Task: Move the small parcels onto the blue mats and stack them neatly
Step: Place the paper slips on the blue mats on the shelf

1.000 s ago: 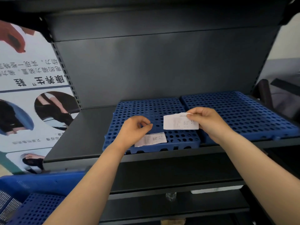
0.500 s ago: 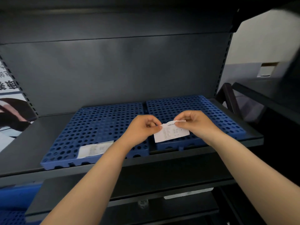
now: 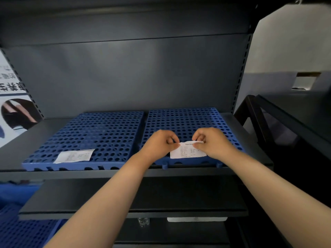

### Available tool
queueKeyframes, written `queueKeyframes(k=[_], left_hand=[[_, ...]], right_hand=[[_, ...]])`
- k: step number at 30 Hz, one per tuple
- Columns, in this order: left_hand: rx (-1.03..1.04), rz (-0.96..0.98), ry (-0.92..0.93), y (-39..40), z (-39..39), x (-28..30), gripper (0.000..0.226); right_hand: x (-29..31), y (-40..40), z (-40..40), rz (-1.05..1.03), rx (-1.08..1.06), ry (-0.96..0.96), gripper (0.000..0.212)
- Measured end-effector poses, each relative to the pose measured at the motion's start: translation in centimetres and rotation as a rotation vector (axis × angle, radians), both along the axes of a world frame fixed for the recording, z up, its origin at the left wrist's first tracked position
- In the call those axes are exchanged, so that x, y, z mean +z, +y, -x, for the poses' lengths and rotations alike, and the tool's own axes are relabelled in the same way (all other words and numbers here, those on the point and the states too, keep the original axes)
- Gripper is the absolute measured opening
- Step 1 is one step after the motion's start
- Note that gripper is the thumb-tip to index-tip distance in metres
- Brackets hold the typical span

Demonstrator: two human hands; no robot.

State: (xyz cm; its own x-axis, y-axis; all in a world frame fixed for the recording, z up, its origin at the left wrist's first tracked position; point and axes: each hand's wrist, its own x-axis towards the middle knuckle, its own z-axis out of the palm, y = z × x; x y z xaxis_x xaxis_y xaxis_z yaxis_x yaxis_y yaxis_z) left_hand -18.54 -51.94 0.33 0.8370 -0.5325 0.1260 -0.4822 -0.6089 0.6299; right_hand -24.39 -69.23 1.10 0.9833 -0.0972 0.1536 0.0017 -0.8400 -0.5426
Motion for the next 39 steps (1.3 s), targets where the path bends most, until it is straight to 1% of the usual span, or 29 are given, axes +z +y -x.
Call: queueKeyframes(k=[4,8,14,18,23,25,26,29,31,35,39], left_hand=[[0.068,-0.038,-0.037,0.1,0.1,-0.4,0.009],[0.102,-0.062,-0.067,0.2,0.2,-0.8,0.009],[0.148,-0.067,-0.097,0.0,0.2,-1.5,0.009],[0.153,-0.047,-0.142,0.0,0.3,-1.8,0.014],[0.155,0.030,-0.142,0.1,0.3,-1.5,0.006],[0.148,0.005,-0.163,0.0,0.3,-0.8,0.007],[0.140,-0.028,-0.191,0.0,0.2,-0.3,0.012],[0.068,-0.147,-0.286,-0.8,-0.2,1.5,0.027],[-0.014,-0.215,-0.296,-1.9,-0.4,3.0,0.035],[-0.168,-0.331,-0.394,-4.9,-1.3,5.8,0.045],[-0.311,-0.360,-0.469,-8.0,-1.5,8.1,0.048]], right_hand=[[-0.8,0.0,-0.2,0.049,0.070,-0.011,0.012],[-1.2,0.1,-0.5,0.068,0.081,-0.030,0.014],[-1.6,-0.1,-0.3,0.076,0.041,-0.067,0.011],[-1.6,-0.1,-0.2,0.138,0.024,-0.067,0.015],[-1.3,-0.2,0.1,0.157,-0.003,-0.086,0.019],[-0.8,-0.6,0.4,0.182,-0.017,-0.100,0.020],[-0.4,-0.8,0.6,0.210,-0.020,-0.098,0.021],[1.1,-1.6,1.2,0.360,-0.068,-0.105,0.022],[2.3,-2.1,1.6,0.446,-0.147,-0.096,0.025],[4.9,-3.3,2.8,0.563,-0.315,0.046,0.042],[7.3,-4.2,5.0,0.595,-0.484,0.139,0.049]])
